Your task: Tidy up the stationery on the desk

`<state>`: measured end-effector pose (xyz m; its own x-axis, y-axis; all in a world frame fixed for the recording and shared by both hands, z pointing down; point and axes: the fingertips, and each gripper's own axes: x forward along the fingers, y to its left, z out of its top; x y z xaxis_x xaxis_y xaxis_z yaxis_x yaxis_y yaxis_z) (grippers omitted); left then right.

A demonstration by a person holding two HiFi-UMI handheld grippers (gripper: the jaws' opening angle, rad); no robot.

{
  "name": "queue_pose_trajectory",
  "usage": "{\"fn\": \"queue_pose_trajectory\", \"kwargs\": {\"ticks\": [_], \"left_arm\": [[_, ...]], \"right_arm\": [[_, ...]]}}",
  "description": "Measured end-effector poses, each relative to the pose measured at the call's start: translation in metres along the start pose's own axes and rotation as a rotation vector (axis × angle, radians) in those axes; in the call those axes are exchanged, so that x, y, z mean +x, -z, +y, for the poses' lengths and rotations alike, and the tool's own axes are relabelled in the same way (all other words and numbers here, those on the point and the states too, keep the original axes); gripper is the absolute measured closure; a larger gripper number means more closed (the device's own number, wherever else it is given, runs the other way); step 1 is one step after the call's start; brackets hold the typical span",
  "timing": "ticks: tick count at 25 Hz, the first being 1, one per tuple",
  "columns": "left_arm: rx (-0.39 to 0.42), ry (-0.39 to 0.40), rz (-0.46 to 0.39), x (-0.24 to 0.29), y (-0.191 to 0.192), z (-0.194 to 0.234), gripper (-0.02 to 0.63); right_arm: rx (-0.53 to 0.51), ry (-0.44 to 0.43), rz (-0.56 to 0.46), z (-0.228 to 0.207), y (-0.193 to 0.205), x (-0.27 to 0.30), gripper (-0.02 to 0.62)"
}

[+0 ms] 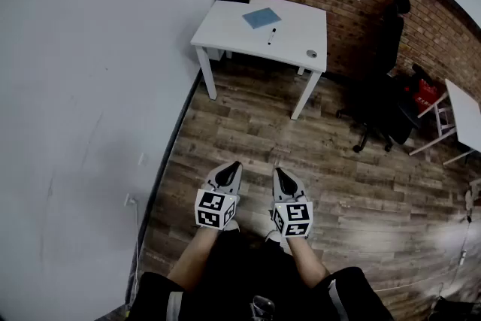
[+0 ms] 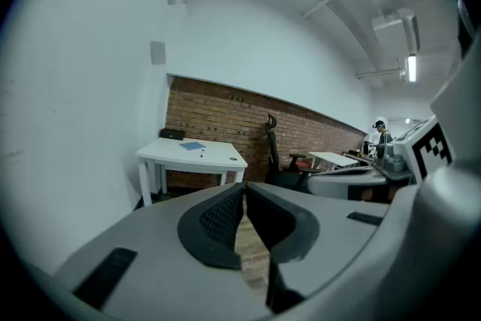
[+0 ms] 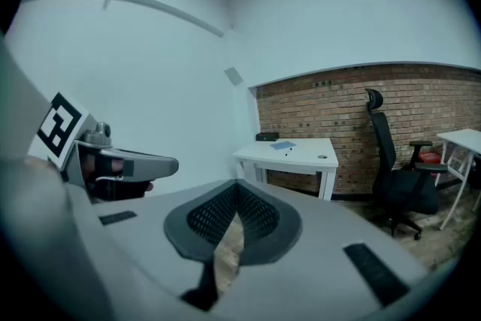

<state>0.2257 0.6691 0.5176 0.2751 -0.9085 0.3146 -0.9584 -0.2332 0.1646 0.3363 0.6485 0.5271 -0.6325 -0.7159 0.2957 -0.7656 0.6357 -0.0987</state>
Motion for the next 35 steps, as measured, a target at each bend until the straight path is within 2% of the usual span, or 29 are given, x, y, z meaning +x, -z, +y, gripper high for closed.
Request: {"fn": "queue_pose_trajectory", "kwargs": {"ticks": [6,11,14,21,31,35], "left_arm": [[0.013,0.029,0.027,0.007,-0.002,-0.042,0.578],[0.058,0.048,0.028,0.016,-0.006,-0.052,0.578],[0.057,0.046,0.031,0.015,-0.005,-0.046,0.578],[0.048,0.043,0.027,0.012,-0.007,-0.029,0.578],[0.063,0.079,0.022,-0.009,-0.012,0.003,0.578],[0.065,0.089,0.031,-0.018,-0.003,0.014,0.578]], "right_arm": [[0.001,0.007,0.011,-0.016,-0.001,-0.033,0.574],[0.091,0.033,-0.046,-0.031,-0.007,-0.032,0.571],[0.085,0.059,-0.053,-0.03,-0.008,-0.029,0.571],[0.082,0.062,-0.047,-0.019,-0.011,-0.014,0.571],[0.096,0.072,-0.087,0.021,-0.023,0.002,0.57],[0.109,0.084,-0.085,0.039,-0.014,0.002,0.569]]}}
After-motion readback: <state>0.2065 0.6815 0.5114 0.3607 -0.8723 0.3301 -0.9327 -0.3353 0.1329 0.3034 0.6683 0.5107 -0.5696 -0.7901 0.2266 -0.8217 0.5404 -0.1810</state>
